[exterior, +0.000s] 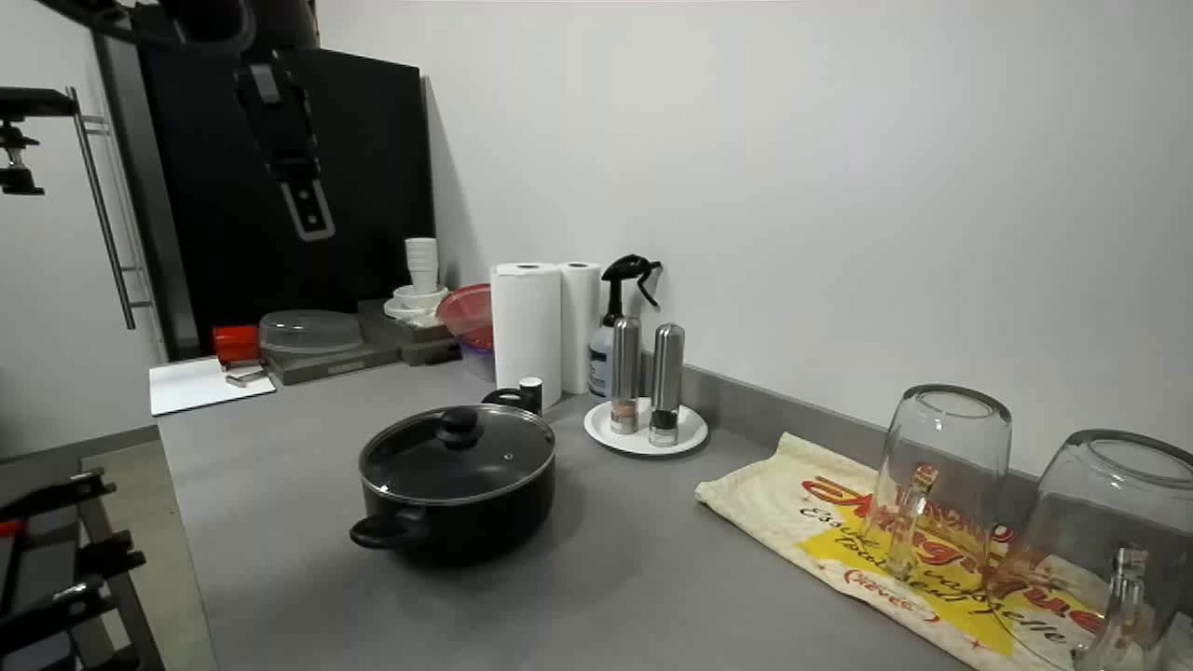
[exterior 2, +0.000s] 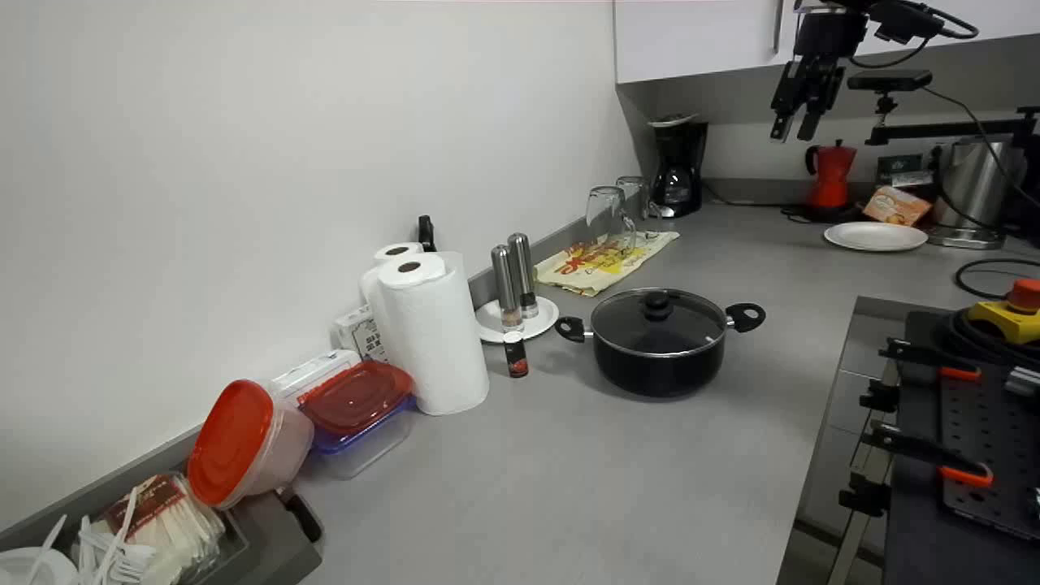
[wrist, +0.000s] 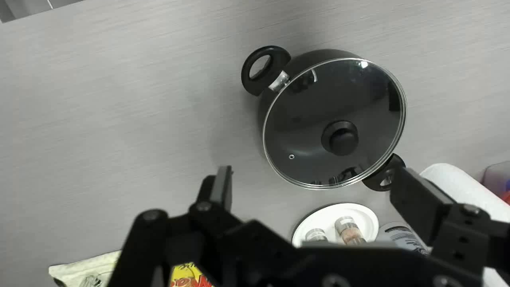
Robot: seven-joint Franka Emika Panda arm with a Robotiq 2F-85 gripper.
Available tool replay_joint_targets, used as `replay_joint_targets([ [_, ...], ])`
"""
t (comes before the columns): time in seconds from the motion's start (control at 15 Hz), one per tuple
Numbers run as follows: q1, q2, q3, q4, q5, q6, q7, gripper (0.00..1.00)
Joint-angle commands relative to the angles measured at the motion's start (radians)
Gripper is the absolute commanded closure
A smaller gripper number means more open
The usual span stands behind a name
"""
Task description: Take the lid off the pot and put it on the counter
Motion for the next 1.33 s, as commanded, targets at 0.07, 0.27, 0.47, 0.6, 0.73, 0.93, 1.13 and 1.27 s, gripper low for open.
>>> replay_joint_targets([
  [0.07, -0.016, 0.002, 0.015, 0.002, 0.011, -0.002, -0.008, 0.00],
  [0.27, -0.016, 0.002, 0.016, 0.002, 0.011, -0.002, -0.008, 0.00],
  [0.47, -0.016, 0.002, 0.015, 0.002, 0.011, -0.002, -0.008, 0.00],
  [0.6, -0.016, 0.002, 0.016, 0.002, 0.011, -0.002, -0.008, 0.00],
  [0.73, -0.016, 0.003, 0.015, 0.002, 0.011, -0.002, -0.008, 0.00],
  [0.93, -0.015, 0.005, 0.021, 0.008, 0.008, 0.000, -0.005, 0.00],
  [1.13, 0.016, 0.035, 0.056, 0.077, 0.011, 0.005, 0.000, 0.00],
  [1.27, 0.039, 0.056, 0.087, 0.130, 0.009, 0.003, 0.001, 0.00],
])
